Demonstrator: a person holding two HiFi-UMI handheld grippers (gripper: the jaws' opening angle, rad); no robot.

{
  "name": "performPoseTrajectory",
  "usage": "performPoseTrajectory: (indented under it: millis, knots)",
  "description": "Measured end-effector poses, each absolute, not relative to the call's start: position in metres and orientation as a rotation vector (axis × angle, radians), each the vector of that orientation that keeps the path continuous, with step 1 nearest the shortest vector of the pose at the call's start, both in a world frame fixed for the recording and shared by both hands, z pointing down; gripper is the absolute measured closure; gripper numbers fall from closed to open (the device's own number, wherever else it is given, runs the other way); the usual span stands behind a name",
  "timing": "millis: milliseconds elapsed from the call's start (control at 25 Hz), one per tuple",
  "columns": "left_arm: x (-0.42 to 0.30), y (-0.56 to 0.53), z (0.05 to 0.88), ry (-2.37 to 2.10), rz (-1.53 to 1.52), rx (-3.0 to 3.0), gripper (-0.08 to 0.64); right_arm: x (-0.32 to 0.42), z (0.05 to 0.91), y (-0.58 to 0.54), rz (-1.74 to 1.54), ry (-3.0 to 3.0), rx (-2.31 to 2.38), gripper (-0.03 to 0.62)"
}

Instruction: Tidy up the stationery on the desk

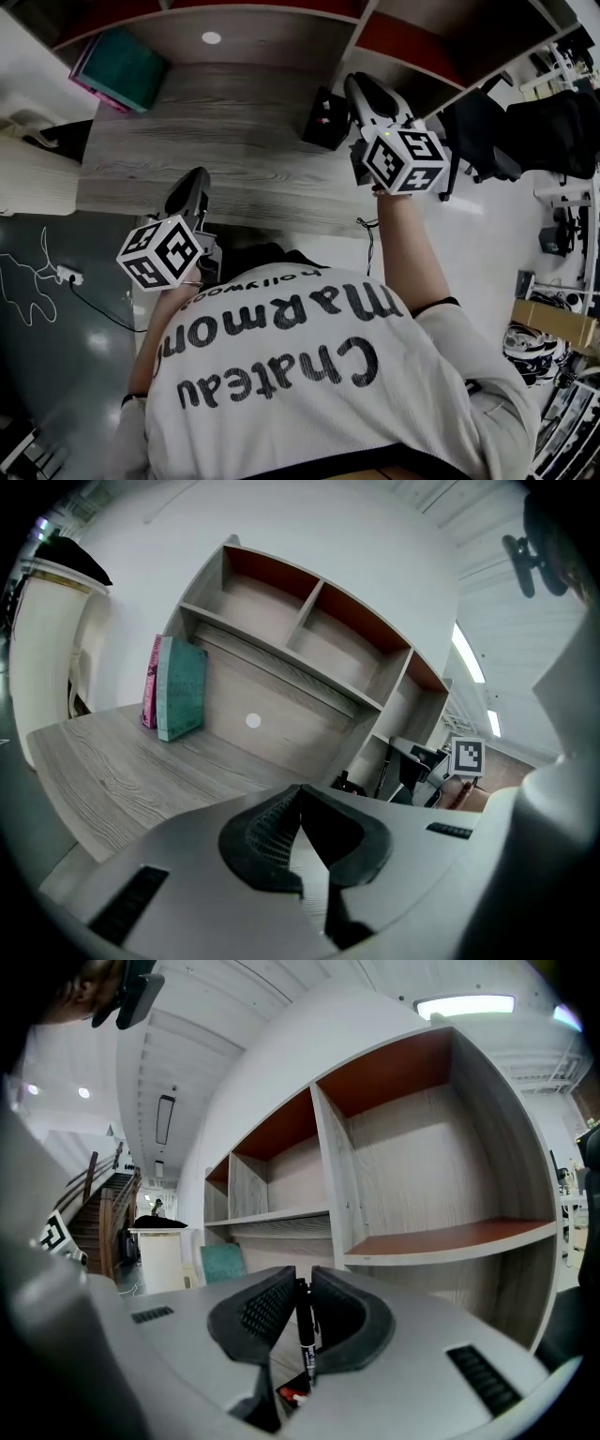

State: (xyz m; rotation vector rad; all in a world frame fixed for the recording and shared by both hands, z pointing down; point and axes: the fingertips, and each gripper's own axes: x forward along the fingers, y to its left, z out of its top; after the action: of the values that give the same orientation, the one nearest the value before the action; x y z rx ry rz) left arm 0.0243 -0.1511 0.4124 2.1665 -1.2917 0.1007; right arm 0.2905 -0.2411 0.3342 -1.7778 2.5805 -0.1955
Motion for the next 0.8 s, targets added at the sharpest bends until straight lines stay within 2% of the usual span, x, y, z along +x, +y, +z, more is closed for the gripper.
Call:
performPoseTrajectory:
  millis: [800]
  knots:
    - [0.004,-0.133,0.424,-1.388,0.124,2.09,0.545,0.292,0.368,-0.246,-0.241,2.567,-1.715,0.525]
